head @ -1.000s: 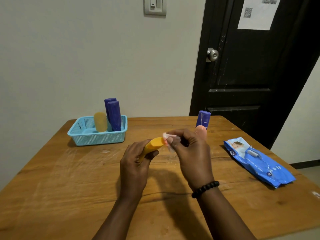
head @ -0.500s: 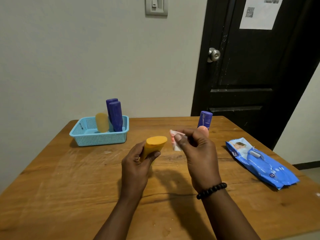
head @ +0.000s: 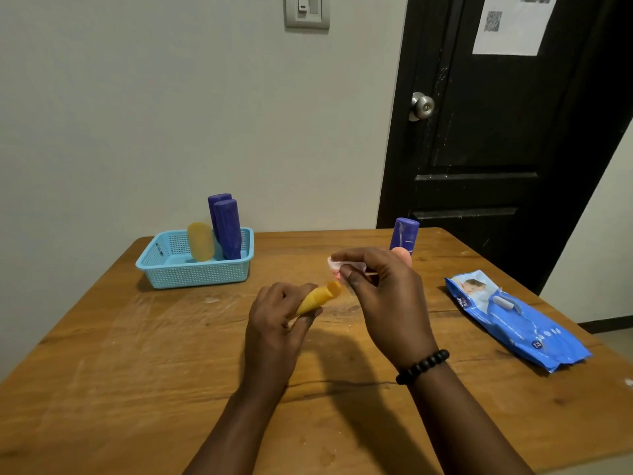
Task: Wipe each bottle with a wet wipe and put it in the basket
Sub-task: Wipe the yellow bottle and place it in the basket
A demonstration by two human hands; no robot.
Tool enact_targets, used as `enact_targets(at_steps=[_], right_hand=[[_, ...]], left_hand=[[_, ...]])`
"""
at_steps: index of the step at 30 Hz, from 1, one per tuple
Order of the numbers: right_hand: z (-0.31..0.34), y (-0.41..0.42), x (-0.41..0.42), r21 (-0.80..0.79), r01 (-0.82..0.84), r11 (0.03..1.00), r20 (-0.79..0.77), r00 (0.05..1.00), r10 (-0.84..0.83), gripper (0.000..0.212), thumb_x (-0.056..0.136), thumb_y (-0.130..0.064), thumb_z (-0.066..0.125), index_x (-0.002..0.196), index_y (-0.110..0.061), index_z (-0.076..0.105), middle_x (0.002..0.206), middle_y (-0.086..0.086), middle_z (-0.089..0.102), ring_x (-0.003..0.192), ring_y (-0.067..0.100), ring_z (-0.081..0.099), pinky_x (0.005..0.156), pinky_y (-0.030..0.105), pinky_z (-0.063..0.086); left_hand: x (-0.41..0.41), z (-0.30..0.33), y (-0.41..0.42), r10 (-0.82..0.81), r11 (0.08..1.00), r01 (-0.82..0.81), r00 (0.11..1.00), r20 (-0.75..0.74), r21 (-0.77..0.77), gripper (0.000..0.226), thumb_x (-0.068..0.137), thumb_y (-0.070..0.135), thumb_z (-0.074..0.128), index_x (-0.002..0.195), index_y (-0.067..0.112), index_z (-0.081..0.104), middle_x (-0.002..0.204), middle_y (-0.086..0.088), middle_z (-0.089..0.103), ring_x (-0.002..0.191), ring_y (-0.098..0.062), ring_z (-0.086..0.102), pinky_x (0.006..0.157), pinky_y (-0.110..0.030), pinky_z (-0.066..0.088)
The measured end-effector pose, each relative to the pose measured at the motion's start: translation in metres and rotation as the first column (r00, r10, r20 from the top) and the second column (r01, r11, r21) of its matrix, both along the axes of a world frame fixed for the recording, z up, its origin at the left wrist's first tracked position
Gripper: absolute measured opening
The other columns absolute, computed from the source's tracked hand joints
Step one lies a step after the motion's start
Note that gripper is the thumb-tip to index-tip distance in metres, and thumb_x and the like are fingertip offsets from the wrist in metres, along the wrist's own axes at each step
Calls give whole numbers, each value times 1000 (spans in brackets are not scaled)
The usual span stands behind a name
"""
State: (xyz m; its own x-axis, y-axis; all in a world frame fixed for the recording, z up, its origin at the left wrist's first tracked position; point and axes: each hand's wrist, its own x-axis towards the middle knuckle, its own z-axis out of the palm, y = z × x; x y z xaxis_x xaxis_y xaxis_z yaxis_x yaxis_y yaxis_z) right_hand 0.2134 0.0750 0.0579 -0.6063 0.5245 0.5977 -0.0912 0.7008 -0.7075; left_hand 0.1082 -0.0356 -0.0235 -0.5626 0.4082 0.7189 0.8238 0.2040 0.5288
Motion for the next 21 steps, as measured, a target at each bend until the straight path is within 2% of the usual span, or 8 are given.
enact_targets(at_steps=[2, 5, 8, 11, 16, 21], right_hand=[[7, 3, -1, 166, -58, 984, 85, 995, 44, 25, 90, -4, 62, 104, -23, 70, 108, -12, 63, 100, -5, 56, 81, 5, 45], [8, 2, -4, 450, -213, 867, 323, 944, 64, 24, 90, -5, 62, 107, -20, 69, 115, -6, 60, 105, 5, 52, 88, 22, 50], [-3, 0, -5, 599, -214, 771, 318, 948, 16, 28, 83, -2, 70, 104, -20, 70, 114, -2, 62, 104, 11, 53, 83, 25, 51], [-18, 1, -2, 664, -201, 720, 245, 968, 45, 32, 74, 0, 77, 100, -19, 71, 110, -1, 65, 101, 12, 57, 75, 21, 52], [-29, 6, 1, 619, -94, 780, 102, 994, 40, 31, 75, 0, 76, 100, -16, 71, 109, -1, 66, 100, 11, 57, 78, 17, 49], [-32, 14, 0, 655, -16, 755, 63, 997, -34, 29, 75, -1, 74, 100, -14, 72, 108, 2, 68, 100, 13, 60, 80, 15, 46]], left_hand=[[-2, -4, 2, 70, 993, -76, 995, -73, -87, 49, 81, 12, 79, 126, 28, 65, 105, 10, 57, 99, -9, 50, 79, -21, 38], [-3, -5, 2, 144, 976, -165, 979, -144, -144, 49, 76, 6, 81, 120, 23, 67, 106, 4, 59, 99, -12, 50, 81, -20, 34], [-1, -5, 1, 160, 977, -176, 978, -136, -120, 45, 78, 8, 80, 119, 22, 68, 102, 5, 59, 96, -11, 50, 80, -25, 38], [0, -6, 2, 116, 992, -116, 993, -4, -52, 43, 83, 11, 77, 123, 26, 67, 102, 10, 59, 96, -8, 50, 78, -29, 47], [2, -6, 5, -29, 999, 31, 990, 135, -12, 33, 89, 25, 71, 121, 30, 66, 104, 16, 59, 101, -6, 54, 80, -32, 51], [6, 2, 2, -138, 985, 91, 930, 341, 149, 31, 88, 37, 68, 117, 28, 66, 106, 13, 66, 98, -4, 62, 80, -27, 54]])
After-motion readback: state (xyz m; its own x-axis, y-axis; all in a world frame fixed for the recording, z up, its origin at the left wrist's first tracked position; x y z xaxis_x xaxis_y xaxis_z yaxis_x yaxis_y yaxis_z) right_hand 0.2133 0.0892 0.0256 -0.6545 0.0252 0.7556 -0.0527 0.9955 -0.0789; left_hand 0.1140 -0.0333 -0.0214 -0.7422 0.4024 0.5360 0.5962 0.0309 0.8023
